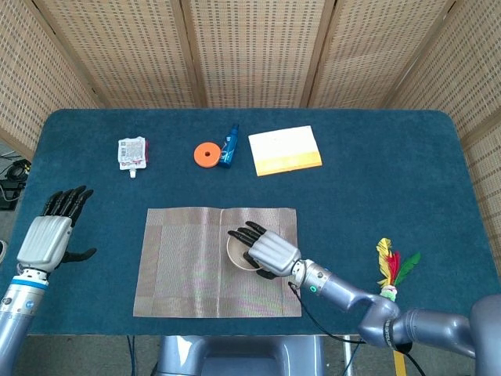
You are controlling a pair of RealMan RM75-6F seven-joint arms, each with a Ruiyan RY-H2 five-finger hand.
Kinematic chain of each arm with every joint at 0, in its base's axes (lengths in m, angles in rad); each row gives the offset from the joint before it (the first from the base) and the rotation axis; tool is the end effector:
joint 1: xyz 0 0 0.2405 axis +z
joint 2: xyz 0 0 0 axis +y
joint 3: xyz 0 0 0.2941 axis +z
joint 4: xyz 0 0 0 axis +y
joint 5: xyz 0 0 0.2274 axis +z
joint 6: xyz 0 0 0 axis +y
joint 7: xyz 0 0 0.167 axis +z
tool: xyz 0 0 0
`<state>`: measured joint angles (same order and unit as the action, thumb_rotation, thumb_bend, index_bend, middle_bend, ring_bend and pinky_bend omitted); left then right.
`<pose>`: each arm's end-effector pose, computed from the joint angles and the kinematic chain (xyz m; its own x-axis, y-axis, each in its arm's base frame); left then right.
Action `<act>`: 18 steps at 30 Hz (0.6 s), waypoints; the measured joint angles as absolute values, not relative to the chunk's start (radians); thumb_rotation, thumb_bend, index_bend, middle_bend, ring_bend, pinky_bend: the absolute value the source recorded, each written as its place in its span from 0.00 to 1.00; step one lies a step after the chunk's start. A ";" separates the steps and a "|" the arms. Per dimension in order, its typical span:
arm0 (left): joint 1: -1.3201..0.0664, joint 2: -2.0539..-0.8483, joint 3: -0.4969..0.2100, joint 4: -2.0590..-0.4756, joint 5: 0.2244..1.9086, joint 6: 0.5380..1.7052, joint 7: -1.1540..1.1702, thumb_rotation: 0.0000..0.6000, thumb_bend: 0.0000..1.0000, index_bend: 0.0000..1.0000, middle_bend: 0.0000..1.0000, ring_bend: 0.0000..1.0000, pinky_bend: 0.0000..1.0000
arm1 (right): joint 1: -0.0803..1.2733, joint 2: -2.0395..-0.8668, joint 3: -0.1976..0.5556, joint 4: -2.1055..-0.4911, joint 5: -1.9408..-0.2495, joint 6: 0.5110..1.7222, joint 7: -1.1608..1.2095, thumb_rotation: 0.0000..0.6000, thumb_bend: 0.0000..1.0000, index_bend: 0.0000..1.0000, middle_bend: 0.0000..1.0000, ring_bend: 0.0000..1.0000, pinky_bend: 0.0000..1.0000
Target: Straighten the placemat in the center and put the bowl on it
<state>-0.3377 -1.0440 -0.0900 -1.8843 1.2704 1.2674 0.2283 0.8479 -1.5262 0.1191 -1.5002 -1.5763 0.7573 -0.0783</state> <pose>-0.2732 0.2831 0.1401 0.4048 0.1339 0.9045 0.9139 -0.0932 -0.3952 -0.1036 -0.3521 -0.0768 0.5872 -0.2994 0.7520 -0.6153 -0.7687 0.1744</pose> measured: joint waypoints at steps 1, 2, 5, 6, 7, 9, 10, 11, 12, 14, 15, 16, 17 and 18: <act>-0.338 -1.044 -0.090 -1.884 1.269 1.265 0.228 1.00 0.00 0.00 0.00 0.00 0.00 | 0.856 -1.544 0.119 -1.488 -1.570 0.748 -0.088 1.00 0.54 0.73 0.00 0.00 0.00; -0.339 -1.043 -0.091 -1.884 1.268 1.264 0.228 1.00 0.00 0.00 0.00 0.00 0.00 | 0.861 -1.556 0.118 -1.479 -1.565 0.742 -0.094 1.00 0.54 0.73 0.00 0.00 0.00; -0.340 -1.042 -0.092 -1.884 1.265 1.259 0.225 1.00 0.00 0.00 0.00 0.00 0.00 | 0.877 -1.589 0.116 -1.454 -1.553 0.725 -0.114 1.00 0.54 0.73 0.00 0.00 0.00; -0.340 -1.042 -0.092 -1.884 1.264 1.259 0.225 1.00 0.00 0.00 0.00 0.00 0.00 | 0.881 -1.598 0.115 -1.447 -1.550 0.722 -0.120 1.00 0.54 0.73 0.00 0.00 0.00; -0.340 -1.041 -0.093 -1.884 1.264 1.258 0.223 1.00 0.00 0.00 0.00 0.00 0.00 | 0.886 -1.609 0.114 -1.437 -1.545 0.718 -0.129 1.00 0.54 0.73 0.00 0.00 0.00; -0.340 -1.039 -0.094 -1.885 1.262 1.258 0.221 1.00 0.00 0.00 0.00 0.00 0.00 | 0.892 -1.621 0.111 -1.423 -1.541 0.715 -0.141 1.00 0.54 0.73 0.00 0.00 0.00; -0.340 -1.038 -0.095 -1.885 1.262 1.257 0.220 1.00 0.00 0.00 0.00 0.00 0.00 | 0.895 -1.629 0.108 -1.416 -1.538 0.714 -0.147 1.00 0.54 0.73 0.00 0.00 0.00; -0.340 -1.038 -0.095 -1.886 1.262 1.257 0.220 1.00 0.00 0.00 0.00 0.00 0.00 | 0.897 -1.633 0.106 -1.412 -1.536 0.713 -0.151 1.00 0.54 0.73 0.00 0.00 0.00; -0.340 -1.038 -0.095 -1.886 1.262 1.256 0.219 1.00 0.00 0.00 0.00 0.00 0.00 | 0.898 -1.638 0.104 -1.410 -1.535 0.714 -0.154 1.00 0.54 0.73 0.00 0.00 0.00; -0.340 -1.037 -0.095 -1.886 1.261 1.254 0.219 1.00 0.00 0.00 0.00 0.00 0.00 | 0.901 -1.646 0.101 -1.404 -1.533 0.716 -0.160 1.00 0.47 0.61 0.00 0.00 0.00; -0.340 -1.037 -0.095 -1.886 1.261 1.253 0.219 1.00 0.00 0.00 0.00 0.00 0.00 | 0.902 -1.650 0.101 -1.402 -1.532 0.718 -0.162 1.00 0.42 0.53 0.00 0.00 0.00; -0.341 -1.037 -0.095 -1.886 1.261 1.251 0.219 1.00 0.00 0.00 0.00 0.00 0.00 | 0.903 -1.654 0.100 -1.398 -1.531 0.720 -0.165 1.00 0.31 0.36 0.00 0.00 0.00; -0.341 -1.037 -0.095 -1.887 1.260 1.250 0.219 1.00 0.00 0.00 0.00 0.00 0.00 | 0.904 -1.657 0.099 -1.396 -1.530 0.723 -0.168 1.00 0.21 0.21 0.00 0.00 0.00; -0.341 -1.036 -0.095 -1.887 1.259 1.249 0.219 1.00 0.00 0.00 0.00 0.00 0.00 | 0.904 -1.658 0.098 -1.395 -1.531 0.727 -0.171 1.00 0.13 0.11 0.00 0.00 0.00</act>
<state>-0.3412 -1.0365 -0.0954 -1.8868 1.2593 1.2493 0.2192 0.9043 -1.6584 0.0983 -1.3952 -1.5308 0.7266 -0.1710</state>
